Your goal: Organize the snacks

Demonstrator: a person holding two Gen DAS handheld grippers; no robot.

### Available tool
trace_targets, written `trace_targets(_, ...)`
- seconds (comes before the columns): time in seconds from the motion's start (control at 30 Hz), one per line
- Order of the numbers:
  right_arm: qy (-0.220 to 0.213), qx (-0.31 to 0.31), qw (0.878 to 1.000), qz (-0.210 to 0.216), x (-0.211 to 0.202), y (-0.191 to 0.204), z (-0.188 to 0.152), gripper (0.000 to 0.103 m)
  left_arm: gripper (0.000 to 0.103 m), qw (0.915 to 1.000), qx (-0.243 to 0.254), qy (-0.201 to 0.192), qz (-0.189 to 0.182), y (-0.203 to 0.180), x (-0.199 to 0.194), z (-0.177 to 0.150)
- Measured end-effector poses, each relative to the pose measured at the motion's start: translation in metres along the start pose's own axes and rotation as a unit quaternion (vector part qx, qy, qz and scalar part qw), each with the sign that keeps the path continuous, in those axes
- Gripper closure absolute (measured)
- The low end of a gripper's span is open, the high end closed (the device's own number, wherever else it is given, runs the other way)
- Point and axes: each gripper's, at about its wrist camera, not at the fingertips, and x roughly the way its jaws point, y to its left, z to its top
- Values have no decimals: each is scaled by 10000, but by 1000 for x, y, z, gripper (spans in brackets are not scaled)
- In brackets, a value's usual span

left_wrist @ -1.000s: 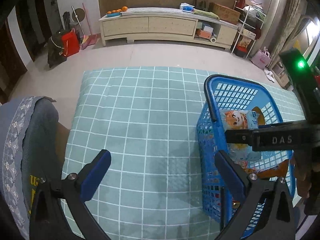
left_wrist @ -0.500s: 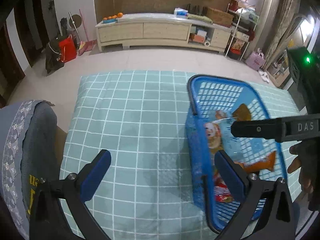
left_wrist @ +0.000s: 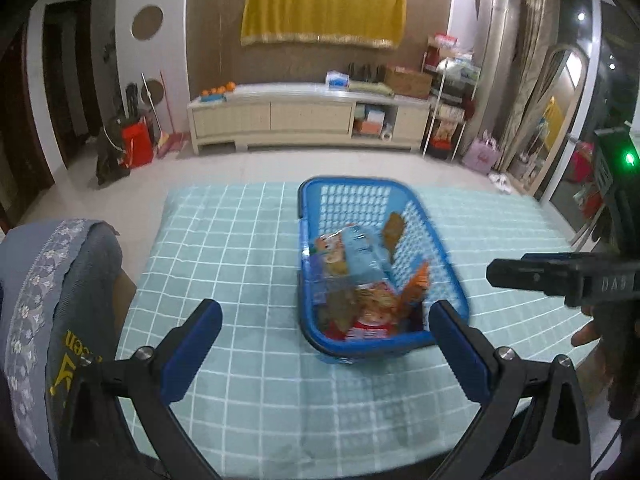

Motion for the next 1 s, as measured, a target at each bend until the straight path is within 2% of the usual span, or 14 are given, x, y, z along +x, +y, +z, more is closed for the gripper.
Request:
trace_targets(0.1, -403, -221, 9988, -186, -32, 8, -24, 0, 1, 9991, 14, -384, 173, -18, -34, -15)
trace_targets(0.2, -944, -649, 9917, -585, -68, 22, -58, 0, 1, 9975, 142, -636, 283, -36, -59, -30)
trace_targets(0.33, -1389, -665, 9856, -702, -103, 29, -91, 0, 1, 9950, 127, -942, 313, -54, -92, -52)
trace_targets(0.63, -1872, -871, 9711, -1201, -150, 37, -134, 0, 1, 9919, -317, -1231, 62, -68, -140, -81)
trace_targets(1.0, -2307, -833, 9605, -1312, -182, 47, -167, 0, 1, 9886, -18, -1505, 76, -90, -172, -91)
